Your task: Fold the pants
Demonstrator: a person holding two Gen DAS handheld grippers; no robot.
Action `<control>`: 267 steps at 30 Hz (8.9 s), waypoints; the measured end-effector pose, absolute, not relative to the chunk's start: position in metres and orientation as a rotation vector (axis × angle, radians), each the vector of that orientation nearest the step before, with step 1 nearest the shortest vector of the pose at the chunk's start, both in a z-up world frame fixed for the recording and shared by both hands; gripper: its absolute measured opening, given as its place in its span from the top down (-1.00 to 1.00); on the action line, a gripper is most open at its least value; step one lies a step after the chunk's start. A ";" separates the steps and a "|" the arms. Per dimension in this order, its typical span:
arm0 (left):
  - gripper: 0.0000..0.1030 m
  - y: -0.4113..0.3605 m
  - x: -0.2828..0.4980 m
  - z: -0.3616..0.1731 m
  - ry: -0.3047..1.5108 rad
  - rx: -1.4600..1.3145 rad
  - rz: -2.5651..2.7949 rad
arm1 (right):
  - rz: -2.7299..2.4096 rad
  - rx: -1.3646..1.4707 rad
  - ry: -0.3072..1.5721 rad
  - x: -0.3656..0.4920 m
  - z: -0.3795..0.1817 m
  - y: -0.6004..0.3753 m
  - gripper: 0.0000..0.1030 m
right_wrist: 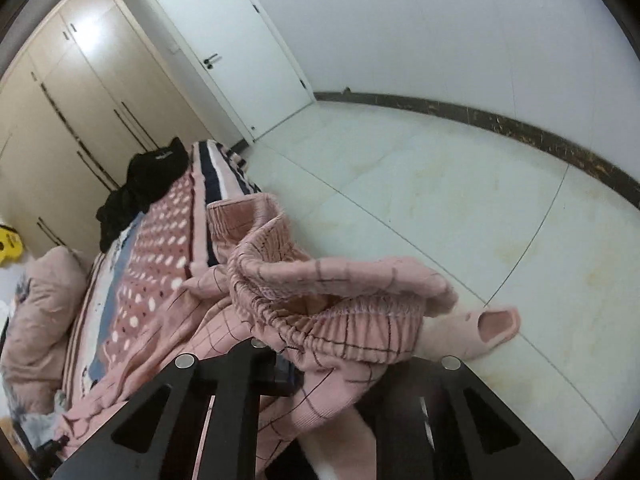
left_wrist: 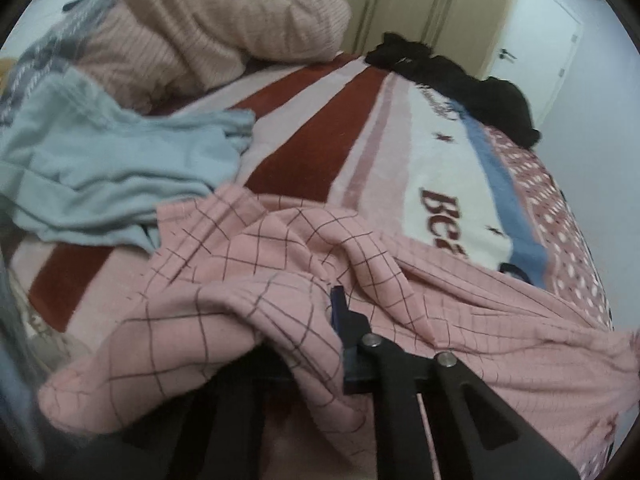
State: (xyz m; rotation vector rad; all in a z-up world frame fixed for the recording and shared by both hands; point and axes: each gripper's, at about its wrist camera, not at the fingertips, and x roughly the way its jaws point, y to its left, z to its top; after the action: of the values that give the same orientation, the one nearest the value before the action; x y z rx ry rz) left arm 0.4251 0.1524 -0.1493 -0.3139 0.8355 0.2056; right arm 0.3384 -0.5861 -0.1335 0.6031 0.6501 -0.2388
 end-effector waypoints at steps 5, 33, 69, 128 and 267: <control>0.86 0.128 0.391 -0.127 0.816 -0.260 0.120 | -0.303 0.564 0.618 0.304 -0.115 -0.604 0.85; -0.63 0.093 0.312 -0.073 0.863 -0.106 0.029 | -0.068 0.338 0.726 0.156 -0.071 -0.564 -0.10; 0.89 0.078 0.419 -0.166 1.121 -0.189 -0.164 | 0.591 -0.510 0.815 0.361 -0.156 -0.172 0.93; -0.66 -0.060 0.294 -0.077 0.752 -0.027 -0.199 | -0.102 0.953 0.718 0.231 -0.215 -0.623 0.66; 0.38 -0.021 0.325 -0.151 1.060 -0.129 -0.433 | 0.428 0.394 1.005 0.254 -0.175 -0.399 0.02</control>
State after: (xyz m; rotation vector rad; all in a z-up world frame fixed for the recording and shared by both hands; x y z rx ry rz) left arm 0.3251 -0.0210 -0.1510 -0.1290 1.0599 -0.4325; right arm 0.2539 -0.3995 -0.1753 0.3937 1.0050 0.4281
